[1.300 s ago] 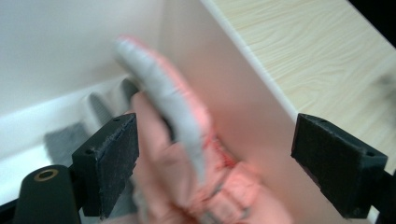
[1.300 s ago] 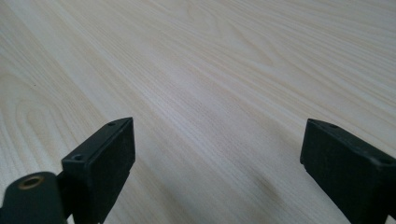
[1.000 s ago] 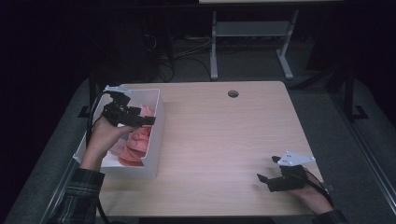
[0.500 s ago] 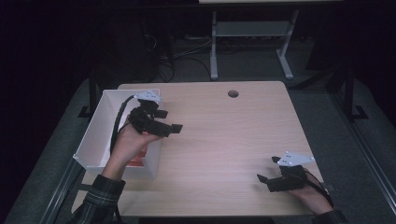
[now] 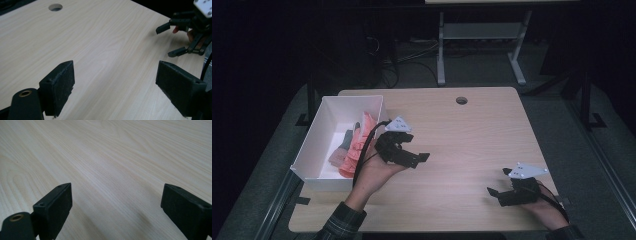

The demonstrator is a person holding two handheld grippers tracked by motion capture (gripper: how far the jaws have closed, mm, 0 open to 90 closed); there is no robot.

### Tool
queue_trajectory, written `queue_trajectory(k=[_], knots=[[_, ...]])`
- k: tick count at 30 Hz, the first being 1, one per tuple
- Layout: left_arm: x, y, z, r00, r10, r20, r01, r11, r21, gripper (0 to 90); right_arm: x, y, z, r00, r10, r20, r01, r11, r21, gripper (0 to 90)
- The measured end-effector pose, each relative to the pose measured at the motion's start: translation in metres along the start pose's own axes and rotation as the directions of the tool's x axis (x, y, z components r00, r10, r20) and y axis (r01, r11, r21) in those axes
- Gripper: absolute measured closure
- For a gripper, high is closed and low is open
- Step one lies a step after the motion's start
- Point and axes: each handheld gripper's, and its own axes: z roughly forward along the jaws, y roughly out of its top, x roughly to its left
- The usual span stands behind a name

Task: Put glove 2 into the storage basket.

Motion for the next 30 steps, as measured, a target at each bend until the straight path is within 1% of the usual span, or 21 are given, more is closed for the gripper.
queue_trajectory(k=[4,5,6,8,9,10,11,12,13,14,15,16,19,21,22,24,25,26,30], knots=[[-0.006,-0.012,0.016,1.0,0.001,0.008,-0.001,0.9997,0.023,15.1,0.0,0.0,0.0,1.0,0.001,-0.003,-0.001,1.0,0.004,9.9],[-0.008,-0.016,0.02,0.9997,-0.012,0.019,0.011,0.9995,0.029,15.1,0.0,0.0,0.001,1.0,0.0,-0.003,0.0,1.0,0.005,9.9],[-0.009,-0.019,0.023,0.9996,-0.004,0.028,0.003,0.9995,0.033,15.1,0.0,0.0,0.001,1.0,0.003,-0.002,-0.003,1.0,0.004,10.0],[-0.012,-0.025,0.029,0.9992,-0.005,0.04,0.004,0.9994,0.036,15.1,0.0,0.0,0.001,1.0,-0.001,-0.001,0.001,1.0,0.006,10.0],[-0.013,-0.028,0.033,0.9986,0.004,0.053,-0.006,0.9992,0.04,15.1,0.001,0.0,0.001,1.0,-0.001,0.0,0.001,1.0,0.008,9.9],[-0.014,-0.031,0.035,0.9985,-0.002,0.055,-0.001,0.9992,0.04,15.0,0.001,0.0,0.001,1.0,-0.002,0.001,0.002,1.0,0.009,10.0],[-0.015,-0.034,0.037,0.998,0.004,0.063,-0.007,0.999,0.044,15.0,0.001,0.0,0.001,1.0,-0.003,0.001,0.003,1.0,0.01,10.0],[-0.016,-0.038,0.04,0.9974,-0.003,0.073,0.0,0.9987,0.05,15.0,0.001,0.0,0.001,1.0,-0.003,0.001,0.003,1.0,0.011,10.0],[-0.017,-0.041,0.043,0.9973,-0.005,0.073,0.002,0.9989,0.047,15.0,0.001,0.0,0.001,1.0,-0.007,0.002,0.007,1.0,0.014,10.0],[-0.018,-0.044,0.046,0.9973,0.002,0.074,-0.006,0.9985,0.054,15.0,0.0,-0.001,0.001,1.0,-0.007,0.003,0.007,1.0,0.015,10.0],[-0.019,-0.047,0.048,0.9975,0.012,0.069,-0.016,0.9983,0.056,15.0,0.0,-0.001,0.001,1.0,-0.007,0.005,0.007,1.0,0.014,10.0],[-0.019,-0.05,0.051,0.9975,0.031,0.064,-0.036,0.9971,0.067,15.0,0.0,-0.001,0.001,0.9999,-0.009,0.005,0.009,1.0,0.013,9.9],[-0.02,-0.059,0.058,0.9973,0.019,0.071,-0.025,0.9962,0.084,15.1,0.0,-0.001,0.001,0.9999,-0.009,0.007,0.009,1.0,0.013,10.0],[-0.019,-0.063,0.061,0.9974,0.027,0.067,-0.033,0.9947,0.097,15.1,0.0,-0.001,0.002,0.9999,-0.009,0.007,0.009,1.0,0.014,10.0],[-0.019,-0.065,0.063,0.9977,0.023,0.063,-0.029,0.9948,0.097,15.1,0.0,-0.001,0.002,0.9999,-0.009,0.007,0.009,1.0,0.014,10.0],[-0.019,-0.068,0.066,0.9978,0.037,0.054,-0.042,0.9938,0.103,15.1,0.0,-0.001,0.002,0.9999,-0.009,0.007,0.009,1.0,0.013,10.0],[-0.02,-0.07,0.067,0.9981,0.032,0.053,-0.037,0.9942,0.101,15.1,0.0,-0.001,0.002,0.9999,-0.01,0.007,0.01,1.0,0.013,9.9],[-0.019,-0.071,0.069,0.9976,0.047,0.052,-0.052,0.9933,0.104,15.0,0.0,-0.001,0.001,0.9999,-0.011,0.007,0.011,1.0,0.013,10.0],[-0.018,-0.077,0.074,0.9978,0.054,0.037,-0.058,0.9927,0.106,15.0,0.0,-0.001,0.001,0.9999,-0.01,0.006,0.009,1.0,0.015,9.9]])
